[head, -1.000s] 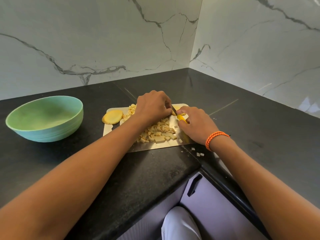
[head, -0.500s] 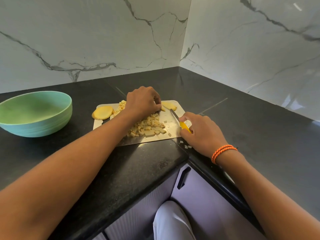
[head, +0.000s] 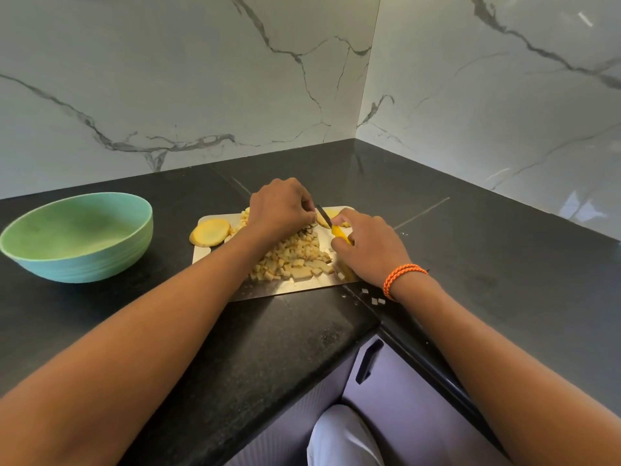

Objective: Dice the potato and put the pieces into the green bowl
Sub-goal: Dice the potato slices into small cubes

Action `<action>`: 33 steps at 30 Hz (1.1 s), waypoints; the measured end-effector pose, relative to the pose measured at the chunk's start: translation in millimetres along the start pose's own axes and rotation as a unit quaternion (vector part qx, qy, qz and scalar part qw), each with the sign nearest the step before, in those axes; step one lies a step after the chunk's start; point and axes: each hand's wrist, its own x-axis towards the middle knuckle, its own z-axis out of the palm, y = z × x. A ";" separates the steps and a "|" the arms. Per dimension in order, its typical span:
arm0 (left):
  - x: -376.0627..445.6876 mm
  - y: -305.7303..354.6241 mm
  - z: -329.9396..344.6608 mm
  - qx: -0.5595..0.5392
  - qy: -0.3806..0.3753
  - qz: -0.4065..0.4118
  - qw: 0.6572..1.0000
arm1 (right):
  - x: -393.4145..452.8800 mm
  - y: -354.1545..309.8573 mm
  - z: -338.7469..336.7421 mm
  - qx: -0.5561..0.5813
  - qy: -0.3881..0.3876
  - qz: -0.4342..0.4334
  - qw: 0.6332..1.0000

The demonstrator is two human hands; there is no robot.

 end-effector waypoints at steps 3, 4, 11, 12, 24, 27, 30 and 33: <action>1.2 -0.8 0.8 0.003 0.002 0.004 1.000 | 0.8 -0.1 1.5 -0.012 -0.007 0.004 1.000; 1.7 -1.2 1.1 0.005 0.001 0.008 1.000 | 1.0 -0.3 1.6 -0.015 -0.009 0.006 1.000; 0.1 4.6 5.8 0.012 0.001 0.037 0.999 | 7.2 -1.6 -1.3 -0.022 -0.038 -0.002 0.999; -0.2 6.0 5.9 0.016 0.005 0.036 0.999 | 6.5 -2.0 -2.0 -0.020 -0.040 -0.001 0.999; -0.8 8.3 5.0 0.020 0.004 0.037 0.999 | -45.2 8.6 -27.9 -0.033 -0.041 0.002 0.999; -1.3 7.6 4.9 0.012 0.001 0.030 0.999 | -52.6 10.8 -31.4 -0.050 -0.040 0.004 0.998; -2.1 8.0 4.0 0.005 0.001 0.024 1.000 | -50.8 9.7 -30.8 -0.039 -0.032 0.002 0.999; -1.5 3.6 1.7 -0.008 -0.001 0.012 1.000 | -39.8 5.7 -22.9 -0.009 0.006 -0.001 1.000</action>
